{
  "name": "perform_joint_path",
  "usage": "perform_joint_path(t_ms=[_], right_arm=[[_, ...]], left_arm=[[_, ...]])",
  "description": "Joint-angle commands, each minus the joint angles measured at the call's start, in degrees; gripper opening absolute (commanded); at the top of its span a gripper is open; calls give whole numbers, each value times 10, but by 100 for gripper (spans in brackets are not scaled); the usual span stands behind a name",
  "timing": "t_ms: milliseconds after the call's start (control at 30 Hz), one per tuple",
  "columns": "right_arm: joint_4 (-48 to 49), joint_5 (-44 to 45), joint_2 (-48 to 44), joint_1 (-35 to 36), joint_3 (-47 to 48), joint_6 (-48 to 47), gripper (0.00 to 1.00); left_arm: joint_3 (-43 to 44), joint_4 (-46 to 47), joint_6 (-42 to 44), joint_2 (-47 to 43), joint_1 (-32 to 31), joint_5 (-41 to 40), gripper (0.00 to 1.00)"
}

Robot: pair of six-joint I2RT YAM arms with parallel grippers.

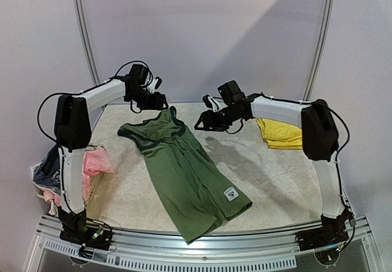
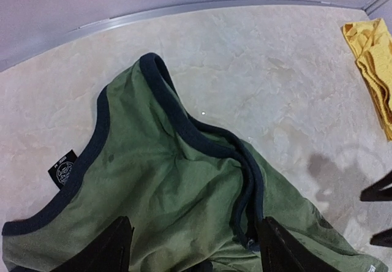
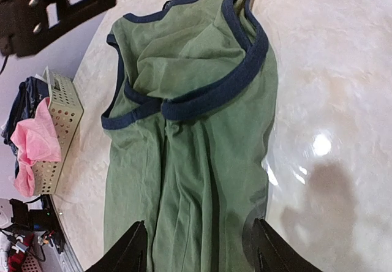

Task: Fold and stack the mixed laundry pile
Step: Adjust the rectangle-folded tank top at the center of the board.

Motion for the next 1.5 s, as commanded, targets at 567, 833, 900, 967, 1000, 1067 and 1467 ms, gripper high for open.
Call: perform_joint_path(t_ms=[567,833,900,967,1000,1067,1467], right_arm=[[-13,-237,303,-33,280,99,56],[-11,-249,304,-33,272,100,33],[-8,-251,300,-33,262,101,24],[-4,-250,293,-33,249,99,15],[-4,-249,290,-33,243,97,12],[-3,-246,276,-34,229,89,4],[103,-180,191,-141,41,140,0]], left_arm=[[-407,107,-97,-262,-44,-124,70],[-449,95,-101,-264,-44,-169,64],[-450,95,-101,-248,-43,-173,62],[-446,98,-101,-223,-41,-181,60],[-443,102,-100,-212,-39,-183,59],[-435,110,-100,-188,-34,-186,57],[-252,76,-60,-59,-24,-113,51]])
